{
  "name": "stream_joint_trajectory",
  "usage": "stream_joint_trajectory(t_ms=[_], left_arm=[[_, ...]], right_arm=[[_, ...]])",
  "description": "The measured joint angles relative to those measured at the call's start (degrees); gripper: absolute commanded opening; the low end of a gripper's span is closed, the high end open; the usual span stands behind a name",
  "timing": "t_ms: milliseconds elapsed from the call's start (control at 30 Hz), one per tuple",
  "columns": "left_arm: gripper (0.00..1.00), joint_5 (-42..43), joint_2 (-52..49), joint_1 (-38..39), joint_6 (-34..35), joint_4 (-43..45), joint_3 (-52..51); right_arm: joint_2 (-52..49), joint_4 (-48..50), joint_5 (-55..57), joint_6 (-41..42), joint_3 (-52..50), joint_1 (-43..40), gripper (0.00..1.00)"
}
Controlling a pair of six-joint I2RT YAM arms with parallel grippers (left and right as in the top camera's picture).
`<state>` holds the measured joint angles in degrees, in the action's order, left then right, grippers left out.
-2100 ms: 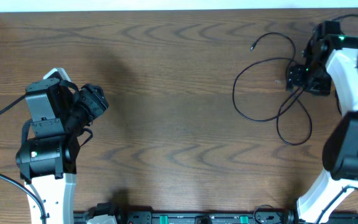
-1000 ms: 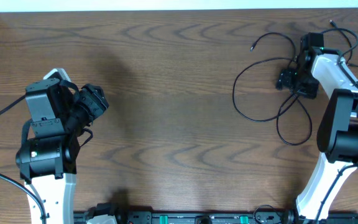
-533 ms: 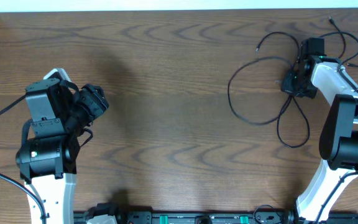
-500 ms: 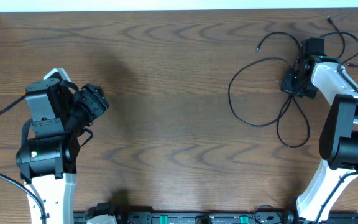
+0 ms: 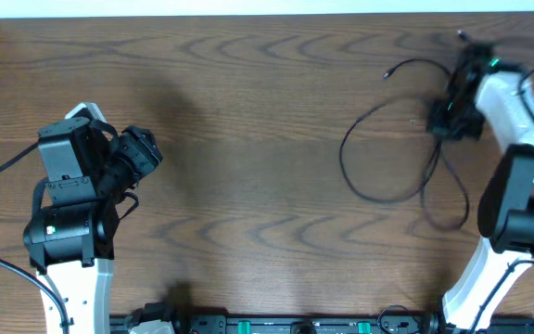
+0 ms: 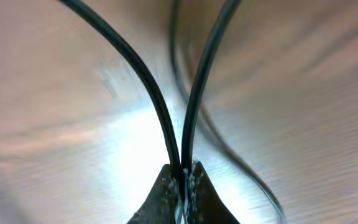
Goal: Untangle cables
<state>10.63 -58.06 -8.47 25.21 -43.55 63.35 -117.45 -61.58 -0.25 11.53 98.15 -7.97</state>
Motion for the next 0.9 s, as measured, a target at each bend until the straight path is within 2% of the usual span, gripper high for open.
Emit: stream_joint_trajectory(t_ms=[133, 267, 333, 600, 767, 800, 867, 900], left_arm=[[0.64, 0.0, 0.0, 0.0, -0.2, 0.0, 0.0], [0.64, 0.0, 0.0, 0.0, -0.2, 0.0, 0.0], [0.64, 0.0, 0.0, 0.0, -0.2, 0.0, 0.0], [0.64, 0.0, 0.0, 0.0, -0.2, 0.0, 0.0], [0.64, 0.0, 0.0, 0.0, -0.2, 0.0, 0.0], [0.64, 0.0, 0.0, 0.0, -0.2, 0.0, 0.0], [0.64, 0.0, 0.0, 0.0, -0.2, 0.0, 0.0], [0.64, 0.0, 0.0, 0.0, -0.2, 0.0, 0.0]], right_arm=[[5.8, -3.6, -0.4, -1.6, 17.7, -5.8, 0.01], [10.1, -5.6, -0.3, -2.0, 30.9, -15.3, 0.01], [11.0, -5.9, -0.1, -2.1, 34.4, -19.6, 0.01], [9.6, -5.6, -4.6, -0.2, 37.6, -39.8, 0.01], [6.0, -5.6, -12.8, 0.7, 37.5, -47.1, 0.01], [5.1, -6.0, -13.9, 0.7, 37.5, -47.7, 0.05], [3.5, -6.8, -15.6, 1.4, 37.5, -48.0, 0.34], [2.6, -7.1, -16.3, 1.3, 37.5, -47.9, 0.57]])
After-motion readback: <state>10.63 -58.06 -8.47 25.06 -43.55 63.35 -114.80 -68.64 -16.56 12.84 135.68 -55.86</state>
